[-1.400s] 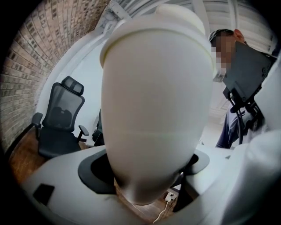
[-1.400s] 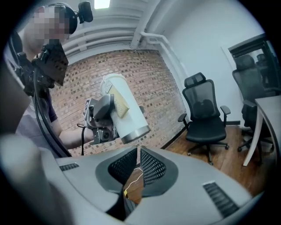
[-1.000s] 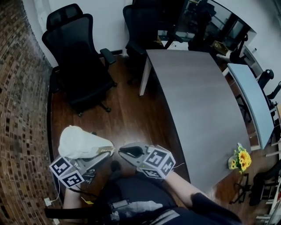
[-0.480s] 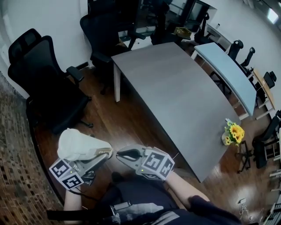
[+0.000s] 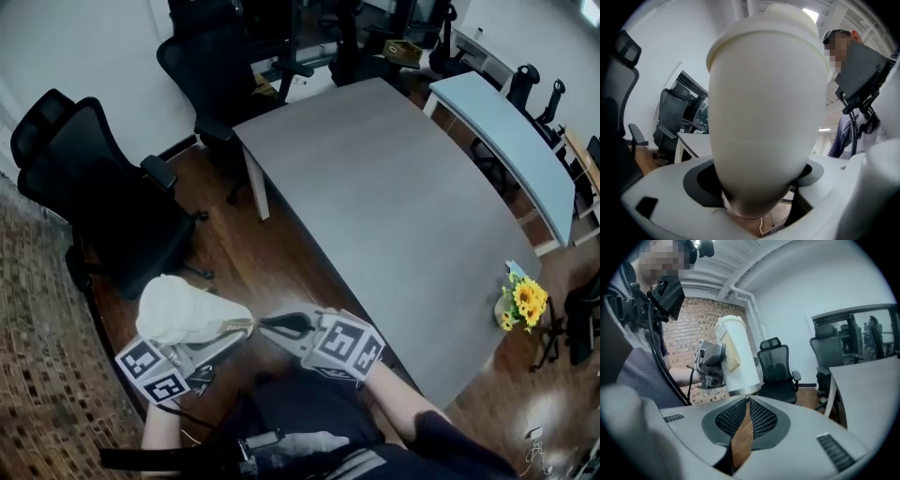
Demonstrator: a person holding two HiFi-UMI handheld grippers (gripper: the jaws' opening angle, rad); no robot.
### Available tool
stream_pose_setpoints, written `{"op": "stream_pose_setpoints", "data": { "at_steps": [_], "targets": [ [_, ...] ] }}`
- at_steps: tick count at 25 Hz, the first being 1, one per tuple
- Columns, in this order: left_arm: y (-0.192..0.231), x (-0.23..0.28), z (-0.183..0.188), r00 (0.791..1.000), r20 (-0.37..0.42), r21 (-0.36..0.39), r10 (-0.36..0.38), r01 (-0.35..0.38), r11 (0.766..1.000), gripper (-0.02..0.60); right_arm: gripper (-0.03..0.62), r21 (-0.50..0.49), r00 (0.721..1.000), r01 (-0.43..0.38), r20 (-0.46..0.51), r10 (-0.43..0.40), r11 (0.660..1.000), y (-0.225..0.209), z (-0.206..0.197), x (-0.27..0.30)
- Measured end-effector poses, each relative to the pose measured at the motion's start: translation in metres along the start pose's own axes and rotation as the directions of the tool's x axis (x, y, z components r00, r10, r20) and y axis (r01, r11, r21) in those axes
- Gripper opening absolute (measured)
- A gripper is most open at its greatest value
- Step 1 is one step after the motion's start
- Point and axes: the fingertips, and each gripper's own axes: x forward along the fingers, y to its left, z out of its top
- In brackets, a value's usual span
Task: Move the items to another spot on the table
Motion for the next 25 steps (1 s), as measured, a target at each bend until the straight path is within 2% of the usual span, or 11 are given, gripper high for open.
{"op": "stream_pose_setpoints", "data": {
  "at_steps": [5,12,13,15,19,25],
  "targets": [
    [0.011,0.034,0.011,0.998,-0.011,0.017,0.069,-0.069,0.997,0.423,0.034,-0.023,0.991,-0.132,0.025,0.133,0.991,-0.032,0.012,-0.011],
    [0.029,0.059,0.018,0.988,-0.044,0.027,0.148,-0.147,0.989,0.423,0.037,-0.004,0.975,-0.215,0.057,0.215,0.977,-0.063,0.013,-0.018],
    [0.030,0.063,0.019,0.988,-0.048,0.029,0.149,-0.148,0.989,0.423,0.056,0.001,0.971,-0.230,0.061,0.229,0.973,-0.065,0.014,-0.019],
    [0.033,0.072,0.023,0.988,-0.056,0.033,0.144,-0.142,0.989,0.423,0.163,0.007,0.966,-0.255,0.056,0.254,0.967,-0.068,0.014,-0.019],
    [0.041,0.097,0.029,0.990,-0.075,0.049,0.117,-0.113,0.992,0.423,0.206,0.002,0.969,-0.241,0.050,0.240,0.971,-0.080,0.009,-0.025],
    [0.049,0.133,0.041,0.996,-0.093,0.055,0.010,-0.004,0.998,0.423,0.206,0.023,0.990,-0.126,0.060,0.125,0.992,-0.106,0.010,-0.042]
  ]
}}
